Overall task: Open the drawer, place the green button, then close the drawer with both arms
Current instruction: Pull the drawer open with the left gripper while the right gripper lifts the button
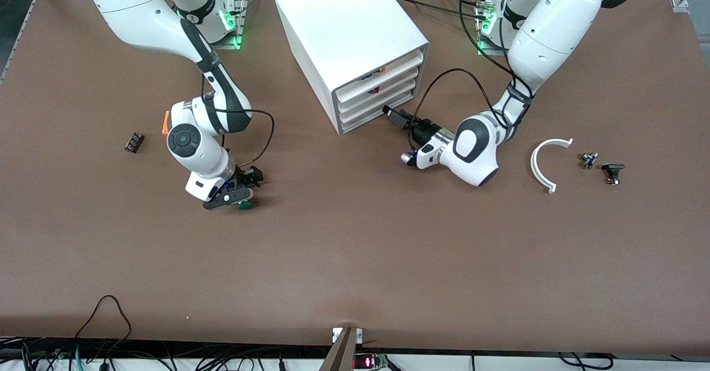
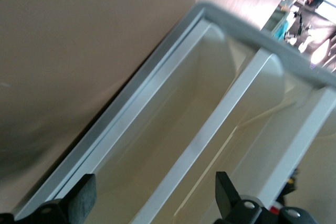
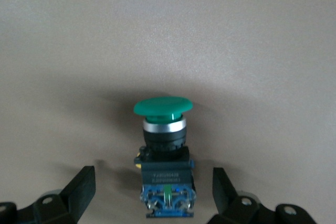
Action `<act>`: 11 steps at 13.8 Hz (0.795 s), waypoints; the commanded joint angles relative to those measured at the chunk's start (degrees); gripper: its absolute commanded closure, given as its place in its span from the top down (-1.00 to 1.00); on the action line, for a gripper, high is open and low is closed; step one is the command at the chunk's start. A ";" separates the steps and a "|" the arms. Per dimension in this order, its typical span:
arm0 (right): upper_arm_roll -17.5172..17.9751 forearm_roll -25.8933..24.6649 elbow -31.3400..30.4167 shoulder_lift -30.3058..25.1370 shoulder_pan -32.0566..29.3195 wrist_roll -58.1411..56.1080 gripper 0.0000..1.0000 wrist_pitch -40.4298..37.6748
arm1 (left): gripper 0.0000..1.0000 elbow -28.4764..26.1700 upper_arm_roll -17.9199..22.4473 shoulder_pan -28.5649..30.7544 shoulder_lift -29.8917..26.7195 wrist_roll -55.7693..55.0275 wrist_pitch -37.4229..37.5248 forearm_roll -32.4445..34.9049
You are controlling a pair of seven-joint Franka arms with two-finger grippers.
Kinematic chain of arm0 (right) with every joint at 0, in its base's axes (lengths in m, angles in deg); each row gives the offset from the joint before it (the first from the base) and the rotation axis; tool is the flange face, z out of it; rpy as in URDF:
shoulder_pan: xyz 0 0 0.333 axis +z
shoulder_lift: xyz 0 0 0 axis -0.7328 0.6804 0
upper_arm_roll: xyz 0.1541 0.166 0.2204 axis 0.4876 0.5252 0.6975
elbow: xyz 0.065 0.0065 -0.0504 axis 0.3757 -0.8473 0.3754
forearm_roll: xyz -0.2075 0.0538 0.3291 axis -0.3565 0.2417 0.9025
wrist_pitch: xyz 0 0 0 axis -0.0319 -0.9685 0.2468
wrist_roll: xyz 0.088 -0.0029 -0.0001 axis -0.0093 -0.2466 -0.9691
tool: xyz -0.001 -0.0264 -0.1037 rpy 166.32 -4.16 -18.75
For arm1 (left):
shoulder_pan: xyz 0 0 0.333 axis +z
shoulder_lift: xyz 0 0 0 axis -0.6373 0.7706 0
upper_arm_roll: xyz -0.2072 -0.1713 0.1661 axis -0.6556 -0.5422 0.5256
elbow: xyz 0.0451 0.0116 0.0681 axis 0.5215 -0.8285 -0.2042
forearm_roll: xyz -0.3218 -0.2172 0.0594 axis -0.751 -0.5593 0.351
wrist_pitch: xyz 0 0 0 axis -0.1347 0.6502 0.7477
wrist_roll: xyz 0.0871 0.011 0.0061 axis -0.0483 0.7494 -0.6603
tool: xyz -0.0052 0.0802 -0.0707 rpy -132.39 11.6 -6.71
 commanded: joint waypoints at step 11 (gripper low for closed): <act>-0.22 -0.20 3.98 -1.99 0.13 2.53 -0.66 0.54 | -1.00 -0.86 4.68 3.77 -5.03 8.28 -8.62 6.61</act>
